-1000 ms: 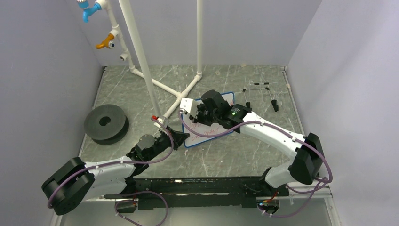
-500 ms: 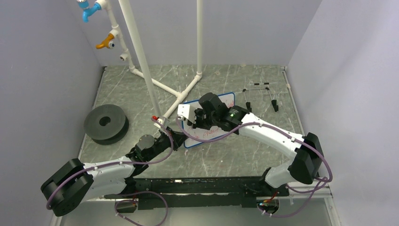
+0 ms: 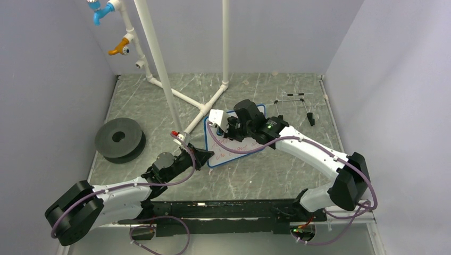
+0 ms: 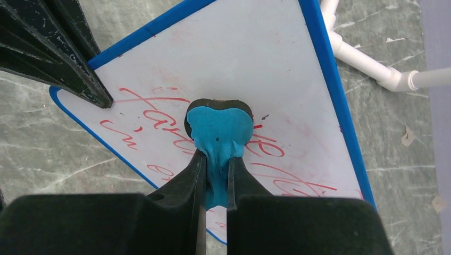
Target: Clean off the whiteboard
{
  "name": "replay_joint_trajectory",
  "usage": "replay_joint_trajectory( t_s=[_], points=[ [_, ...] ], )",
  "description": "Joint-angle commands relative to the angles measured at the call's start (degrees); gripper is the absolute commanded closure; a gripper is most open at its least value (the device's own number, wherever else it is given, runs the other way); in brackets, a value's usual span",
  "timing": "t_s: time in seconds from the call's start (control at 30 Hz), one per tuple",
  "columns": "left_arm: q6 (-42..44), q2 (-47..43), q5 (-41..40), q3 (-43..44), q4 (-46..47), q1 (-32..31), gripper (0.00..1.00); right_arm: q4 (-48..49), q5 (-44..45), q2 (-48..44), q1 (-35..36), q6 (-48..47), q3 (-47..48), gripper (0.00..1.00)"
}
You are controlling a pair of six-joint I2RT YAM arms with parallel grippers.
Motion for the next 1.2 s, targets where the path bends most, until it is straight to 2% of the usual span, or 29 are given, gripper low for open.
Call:
replay_joint_trajectory(
  t_s=[0.0,0.1,0.2,0.37,0.53,0.9,1.03,1.17],
  points=[
    [3.98,-1.98,5.12,-0.2,2.13,-0.96,1.0,-2.03,-5.69,0.08,-0.46,-2.07,0.12,1.0],
    [3.78,-2.27,4.91,-0.55,2.48,-0.94,1.0,-2.68,-8.46,0.2,-1.4,-0.94,2.03,1.0],
    [3.53,-2.23,4.98,-0.66,2.65,-0.97,1.0,-1.44,-8.71,-0.07,-6.4,3.95,5.3,1.0],
    [3.22,-2.03,5.29,-0.43,2.84,-0.9,1.0,1.7,-1.89,-1.43,-9.55,5.89,4.2,1.0],
    [2.53,-1.7,5.05,-0.14,3.08,-0.9,1.0,1.71,-4.09,-1.5,-7.91,4.01,0.69,1.0],
    [1.76,-1.23,4.42,0.82,2.32,-0.98,1.0,-3.14,-3.99,1.32,4.77,-3.59,0.52,1.0],
    [2.05,-1.17,4.45,0.82,2.22,-0.93,1.0,-0.39,1.34,1.46,3.86,-1.41,0.98,1.0],
    [2.43,-1.06,4.94,0.91,2.22,-0.95,1.0,3.06,6.64,0.92,-1.88,4.2,3.47,1.0]
  ],
)
